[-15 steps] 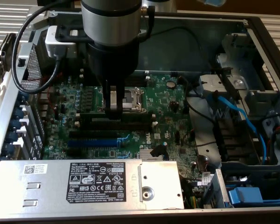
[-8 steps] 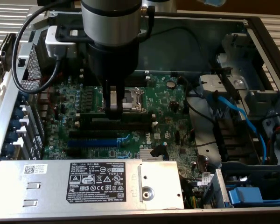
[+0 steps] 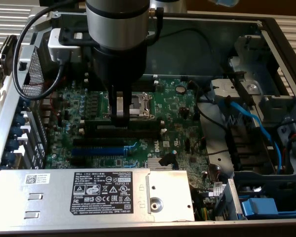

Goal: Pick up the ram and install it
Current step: 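Insert the ram into the slot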

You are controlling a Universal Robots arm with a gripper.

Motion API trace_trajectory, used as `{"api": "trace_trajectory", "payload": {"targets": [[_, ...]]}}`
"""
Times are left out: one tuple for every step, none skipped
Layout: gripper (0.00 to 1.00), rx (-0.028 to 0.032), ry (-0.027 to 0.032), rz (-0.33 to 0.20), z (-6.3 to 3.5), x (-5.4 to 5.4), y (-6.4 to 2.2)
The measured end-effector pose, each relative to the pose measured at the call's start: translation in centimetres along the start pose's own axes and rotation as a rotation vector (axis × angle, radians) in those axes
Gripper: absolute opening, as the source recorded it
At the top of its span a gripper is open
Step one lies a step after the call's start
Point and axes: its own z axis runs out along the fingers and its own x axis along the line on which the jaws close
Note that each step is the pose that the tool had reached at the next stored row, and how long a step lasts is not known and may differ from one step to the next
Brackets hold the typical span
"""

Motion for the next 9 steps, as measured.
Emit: {"api": "trace_trajectory", "payload": {"targets": [[0.12,0.0,0.0,0.0,0.0,0.0,0.0],[0.12,0.0,-0.0001,0.0,0.01,0.0,0.0],[0.12,0.0001,-0.0001,0.0,0.02,0.0,0.0],[0.12,0.0001,-0.0001,0.0,0.03,0.0,0.0],[0.12,0.0001,-0.0002,0.0,0.04,0.0,0.0],[0.12,0.0001,-0.0001,0.0,0.04,0.0,0.0],[0.12,0.0002,-0.0002,0.0,0.06,0.0,0.0],[0.12,0.0004,-0.0002,0.0,0.06,0.0,0.0],[0.12,0.0005,-0.0002,0.0,0.07,0.0,0.0]]}}
